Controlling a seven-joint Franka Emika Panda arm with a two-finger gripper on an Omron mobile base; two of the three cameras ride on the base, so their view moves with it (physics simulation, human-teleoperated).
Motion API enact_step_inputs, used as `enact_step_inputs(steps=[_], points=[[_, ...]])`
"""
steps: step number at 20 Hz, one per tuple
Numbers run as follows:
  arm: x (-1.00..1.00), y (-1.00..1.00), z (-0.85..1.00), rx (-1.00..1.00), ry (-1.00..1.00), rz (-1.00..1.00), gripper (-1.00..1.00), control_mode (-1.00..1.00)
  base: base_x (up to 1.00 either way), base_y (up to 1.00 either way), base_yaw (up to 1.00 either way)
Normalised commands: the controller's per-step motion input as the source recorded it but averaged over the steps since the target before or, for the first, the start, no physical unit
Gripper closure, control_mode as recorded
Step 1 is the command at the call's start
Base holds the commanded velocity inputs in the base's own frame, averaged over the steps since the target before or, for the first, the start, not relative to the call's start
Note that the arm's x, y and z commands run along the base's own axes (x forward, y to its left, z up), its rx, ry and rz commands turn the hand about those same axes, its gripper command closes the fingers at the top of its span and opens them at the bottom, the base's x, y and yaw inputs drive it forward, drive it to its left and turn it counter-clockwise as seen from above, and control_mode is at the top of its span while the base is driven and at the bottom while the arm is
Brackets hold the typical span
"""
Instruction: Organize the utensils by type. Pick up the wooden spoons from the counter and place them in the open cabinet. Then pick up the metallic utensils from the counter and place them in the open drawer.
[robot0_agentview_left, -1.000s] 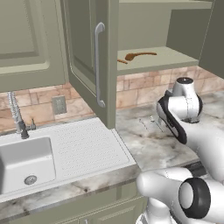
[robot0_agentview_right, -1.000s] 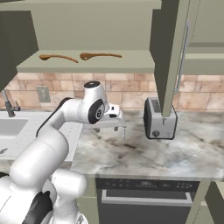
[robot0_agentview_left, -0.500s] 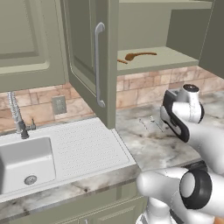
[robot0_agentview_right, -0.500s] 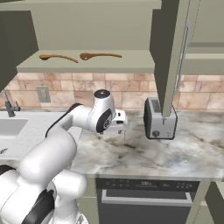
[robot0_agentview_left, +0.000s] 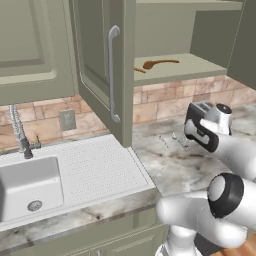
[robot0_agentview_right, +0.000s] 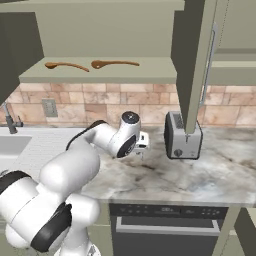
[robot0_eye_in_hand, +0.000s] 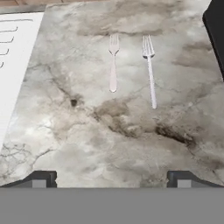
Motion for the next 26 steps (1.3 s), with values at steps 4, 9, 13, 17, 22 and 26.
enact_step_inputs(steps=[4, 9, 13, 17, 22, 26], points=[[0.52, 0.0, 0.0, 0.19, 0.1, 0.0, -1.0, -1.0, 0.0, 0.0, 0.0], [0.47, -0.06, -0.02, 0.07, 0.1, 0.0, -1.0, -1.0, 0.0, 0.0, 0.0], [0.34, -0.04, -0.19, 0.0, 0.04, 0.0, -1.0, -1.0, 0.0, 0.0, 0.0], [0.3, 0.0, -0.29, 0.0, 0.0, 0.0, -1.0, -1.0, 0.0, 0.0, 0.0], [0.24, 0.0, -0.36, 0.0, 0.0, 0.0, -1.0, -1.0, 0.0, 0.0, 0.0], [0.2, -0.03, -0.36, 0.0, 0.0, 0.0, -1.0, -1.0, 0.0, 0.0, 0.0]])
